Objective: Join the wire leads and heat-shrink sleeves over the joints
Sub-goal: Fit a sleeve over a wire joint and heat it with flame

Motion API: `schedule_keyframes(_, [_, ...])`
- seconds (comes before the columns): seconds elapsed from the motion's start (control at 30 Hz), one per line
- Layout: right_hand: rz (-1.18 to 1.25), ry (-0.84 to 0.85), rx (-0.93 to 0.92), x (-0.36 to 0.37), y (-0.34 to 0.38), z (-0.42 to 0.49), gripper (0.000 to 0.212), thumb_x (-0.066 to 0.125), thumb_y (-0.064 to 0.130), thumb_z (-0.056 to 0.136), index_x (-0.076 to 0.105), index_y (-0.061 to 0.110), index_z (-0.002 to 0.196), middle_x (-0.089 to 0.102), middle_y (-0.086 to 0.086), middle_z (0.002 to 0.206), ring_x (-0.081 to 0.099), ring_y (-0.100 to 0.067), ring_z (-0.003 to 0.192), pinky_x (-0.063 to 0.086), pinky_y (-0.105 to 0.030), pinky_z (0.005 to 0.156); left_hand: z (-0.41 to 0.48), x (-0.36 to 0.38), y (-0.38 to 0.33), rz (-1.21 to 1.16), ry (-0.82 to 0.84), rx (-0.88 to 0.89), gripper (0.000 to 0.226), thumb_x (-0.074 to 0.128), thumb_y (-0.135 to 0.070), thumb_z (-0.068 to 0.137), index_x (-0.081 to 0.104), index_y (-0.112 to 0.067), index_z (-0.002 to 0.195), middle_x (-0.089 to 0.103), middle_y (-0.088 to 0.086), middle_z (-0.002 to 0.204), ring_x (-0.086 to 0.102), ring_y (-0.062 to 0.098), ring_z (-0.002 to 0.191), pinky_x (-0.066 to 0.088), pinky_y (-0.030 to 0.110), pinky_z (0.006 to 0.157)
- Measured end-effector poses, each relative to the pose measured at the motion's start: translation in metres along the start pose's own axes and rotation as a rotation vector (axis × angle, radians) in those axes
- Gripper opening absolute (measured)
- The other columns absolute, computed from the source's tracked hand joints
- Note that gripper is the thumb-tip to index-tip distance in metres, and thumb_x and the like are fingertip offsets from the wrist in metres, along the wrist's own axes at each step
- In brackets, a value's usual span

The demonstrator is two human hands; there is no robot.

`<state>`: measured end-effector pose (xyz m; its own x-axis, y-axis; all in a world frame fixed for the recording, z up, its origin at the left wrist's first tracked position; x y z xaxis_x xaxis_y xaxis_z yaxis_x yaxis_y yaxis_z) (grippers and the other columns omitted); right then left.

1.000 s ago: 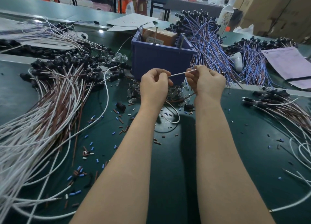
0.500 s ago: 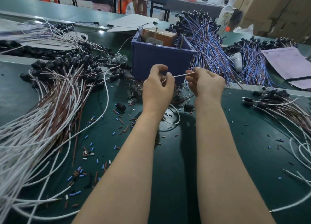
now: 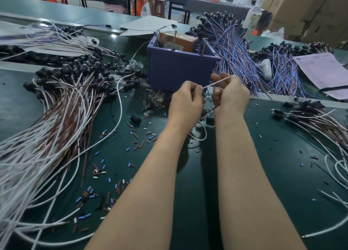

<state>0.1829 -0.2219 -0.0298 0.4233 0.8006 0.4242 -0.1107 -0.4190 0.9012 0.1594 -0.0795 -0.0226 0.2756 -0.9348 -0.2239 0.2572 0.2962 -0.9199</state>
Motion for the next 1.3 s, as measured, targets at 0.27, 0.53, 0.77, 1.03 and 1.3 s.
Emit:
schedule_keyframes(0.27, [0.252,-0.073,0.090,-0.012,-0.008,0.004,0.036,0.041,0.047,0.098,0.043,0.013,0.088,0.058,-0.005,0.075,0.030,-0.007,0.035,0.023,-0.016,0.039,-0.002,0.027,0.003,-0.202,0.269,-0.095,0.018,0.045,-0.017,0.099,0.053,-0.014,0.083,0.064,-0.002,0.084,0.050,0.003,0.042,0.048,0.025,0.052])
schedule_keyframes(0.53, [0.384,-0.044,0.126,-0.009,-0.011,0.003,0.041,0.039,0.051,0.097,0.049,0.012,0.088,0.057,-0.003,0.077,0.036,-0.008,0.042,0.029,-0.018,0.040,-0.004,0.033,0.008,-0.047,0.300,-0.086,0.016,0.044,-0.018,0.099,0.050,-0.015,0.084,0.059,-0.001,0.072,0.058,0.015,0.056,0.052,0.033,0.066])
schedule_keyframes(0.77, [-0.290,0.195,-0.042,0.029,-0.006,-0.008,0.047,0.031,0.041,0.102,0.058,0.012,0.077,0.058,-0.001,0.068,0.052,-0.012,0.057,0.044,-0.021,0.053,0.010,0.003,0.019,-0.259,0.029,-0.166,0.020,0.044,-0.014,0.100,0.051,-0.015,0.081,0.053,-0.001,0.067,0.045,0.009,0.053,0.040,0.025,0.060])
schedule_keyframes(1.03, [-0.619,0.609,-0.109,0.064,-0.017,-0.030,0.013,0.056,0.009,0.091,0.066,0.013,0.085,0.065,-0.002,0.073,0.062,-0.009,0.062,0.052,-0.020,0.056,0.010,-0.020,0.043,-0.490,-0.180,-0.359,0.016,0.041,-0.020,0.101,0.052,-0.014,0.090,0.055,0.001,0.071,0.048,0.009,0.055,0.040,0.022,0.052])
schedule_keyframes(1.3, [-0.830,0.694,-0.055,0.065,-0.028,-0.035,0.013,0.057,0.023,0.094,0.065,0.021,0.085,0.069,0.003,0.075,0.066,-0.010,0.071,0.056,-0.029,0.074,0.004,-0.036,0.035,-0.385,-0.288,-0.320,0.014,0.043,-0.020,0.099,0.052,-0.010,0.094,0.064,0.013,0.094,0.063,0.029,0.092,0.052,0.043,0.086])
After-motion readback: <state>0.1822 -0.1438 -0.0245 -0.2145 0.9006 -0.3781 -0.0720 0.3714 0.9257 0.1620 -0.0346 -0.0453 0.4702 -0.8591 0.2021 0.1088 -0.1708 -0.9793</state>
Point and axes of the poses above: each hand's wrist, its own z-axis towards the middle knuckle, its own x-axis out of the palm, y = z × x, the point moved 10 cm from there along z, towards the middle knuckle
